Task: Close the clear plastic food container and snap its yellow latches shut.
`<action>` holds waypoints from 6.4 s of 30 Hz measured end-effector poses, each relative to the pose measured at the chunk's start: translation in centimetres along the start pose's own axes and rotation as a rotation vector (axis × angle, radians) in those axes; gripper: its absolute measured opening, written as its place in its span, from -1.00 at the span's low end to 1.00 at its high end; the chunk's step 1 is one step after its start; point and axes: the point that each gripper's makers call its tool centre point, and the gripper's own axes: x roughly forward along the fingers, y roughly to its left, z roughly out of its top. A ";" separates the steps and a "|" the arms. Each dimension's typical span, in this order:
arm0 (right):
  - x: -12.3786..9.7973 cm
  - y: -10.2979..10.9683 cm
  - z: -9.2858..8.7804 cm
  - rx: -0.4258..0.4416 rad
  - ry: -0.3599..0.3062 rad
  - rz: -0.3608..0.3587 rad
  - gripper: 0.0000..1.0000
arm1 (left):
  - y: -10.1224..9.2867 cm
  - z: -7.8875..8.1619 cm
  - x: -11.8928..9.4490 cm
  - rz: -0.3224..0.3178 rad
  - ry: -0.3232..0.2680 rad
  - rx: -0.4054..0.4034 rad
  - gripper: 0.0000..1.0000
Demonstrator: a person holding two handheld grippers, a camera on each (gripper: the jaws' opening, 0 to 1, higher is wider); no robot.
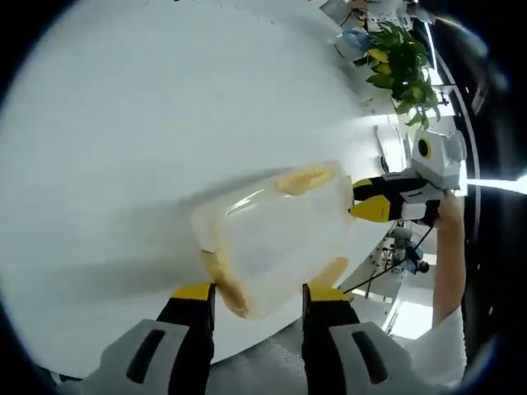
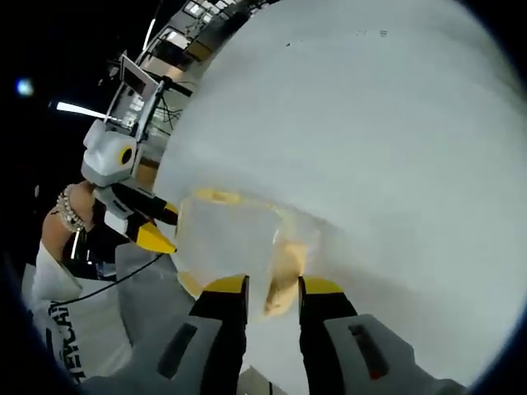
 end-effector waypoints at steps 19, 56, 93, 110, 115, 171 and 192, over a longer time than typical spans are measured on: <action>0.1 0.1 -0.3 0.026 -0.006 0.007 -0.65 | 0.6 -0.1 0.3 0.068 0.018 0.016 -0.49; -0.7 0.3 -0.4 0.117 -0.040 0.110 -0.69 | 1.5 0.4 0.2 0.025 0.048 0.027 -0.56; 0.0 1.1 -0.8 -0.078 -0.141 0.009 -0.63 | 0.3 0.0 0.3 0.046 -0.042 0.291 -0.36; -1.3 0.4 -0.3 -0.250 -0.139 -0.092 -0.23 | 1.0 1.0 -1.4 0.009 -0.185 0.431 0.50; -2.2 0.0 0.6 -0.314 -0.147 -0.148 -0.18 | 0.2 1.9 -2.4 0.034 -0.273 0.567 0.49; 3.7 8.4 3.7 -0.846 -0.034 -0.047 -0.95 | -8.5 2.7 1.3 -0.027 -0.528 0.991 -0.50; 5.0 7.0 5.3 -0.845 0.012 -0.048 -0.54 | -8.3 1.6 2.9 0.045 -0.522 1.168 -0.13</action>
